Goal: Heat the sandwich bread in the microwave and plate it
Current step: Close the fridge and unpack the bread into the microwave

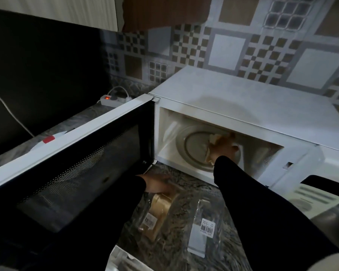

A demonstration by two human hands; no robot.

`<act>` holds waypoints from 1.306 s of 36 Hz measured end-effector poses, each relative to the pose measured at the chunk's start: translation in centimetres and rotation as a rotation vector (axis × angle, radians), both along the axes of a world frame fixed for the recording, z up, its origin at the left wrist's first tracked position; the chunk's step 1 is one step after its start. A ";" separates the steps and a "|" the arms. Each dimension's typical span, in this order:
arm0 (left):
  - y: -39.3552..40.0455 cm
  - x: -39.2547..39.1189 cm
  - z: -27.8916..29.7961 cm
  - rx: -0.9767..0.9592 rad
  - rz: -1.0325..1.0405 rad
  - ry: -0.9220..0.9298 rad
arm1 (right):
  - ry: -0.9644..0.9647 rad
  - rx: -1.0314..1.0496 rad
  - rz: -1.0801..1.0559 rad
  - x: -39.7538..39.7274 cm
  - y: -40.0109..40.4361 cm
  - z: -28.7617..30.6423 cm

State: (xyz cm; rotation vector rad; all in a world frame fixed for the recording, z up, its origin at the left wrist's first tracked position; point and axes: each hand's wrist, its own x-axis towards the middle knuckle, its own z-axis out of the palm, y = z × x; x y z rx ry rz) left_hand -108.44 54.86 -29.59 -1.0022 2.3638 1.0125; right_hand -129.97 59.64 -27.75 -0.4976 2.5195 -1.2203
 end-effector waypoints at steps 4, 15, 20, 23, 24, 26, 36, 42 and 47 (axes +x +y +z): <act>-0.2 0.1 -0.5 0.021 0.011 0.027 | -0.005 -0.032 0.009 0.1 0.2 0.0; 0.0 2.3 -1.4 0.092 0.231 0.224 | 0.135 -0.034 -0.057 3.7 3.1 2.9; 0.9 4.3 -2.4 0.135 0.428 0.302 | 0.317 0.005 0.023 7.7 4.7 4.3; 2.2 5.7 -1.8 0.161 0.406 0.360 | 0.413 0.081 0.158 10.9 6.1 4.7; 2.8 6.3 -1.5 0.153 0.384 0.375 | 0.399 0.075 0.220 11.9 6.6 4.6; 3.8 7.4 -1.2 0.120 0.343 0.384 | 0.399 0.061 0.346 13.9 7.7 4.2; 6.7 11.9 -3.5 -0.124 0.220 0.403 | 0.333 0.364 0.694 23.6 12.0 0.5; 6.8 13.1 -4.9 0.008 0.263 0.452 | 0.326 0.496 0.705 26.2 13.1 -2.5; 7.5 14.4 -4.1 0.057 0.248 0.422 | 0.339 0.512 0.648 26.5 12.9 -3.6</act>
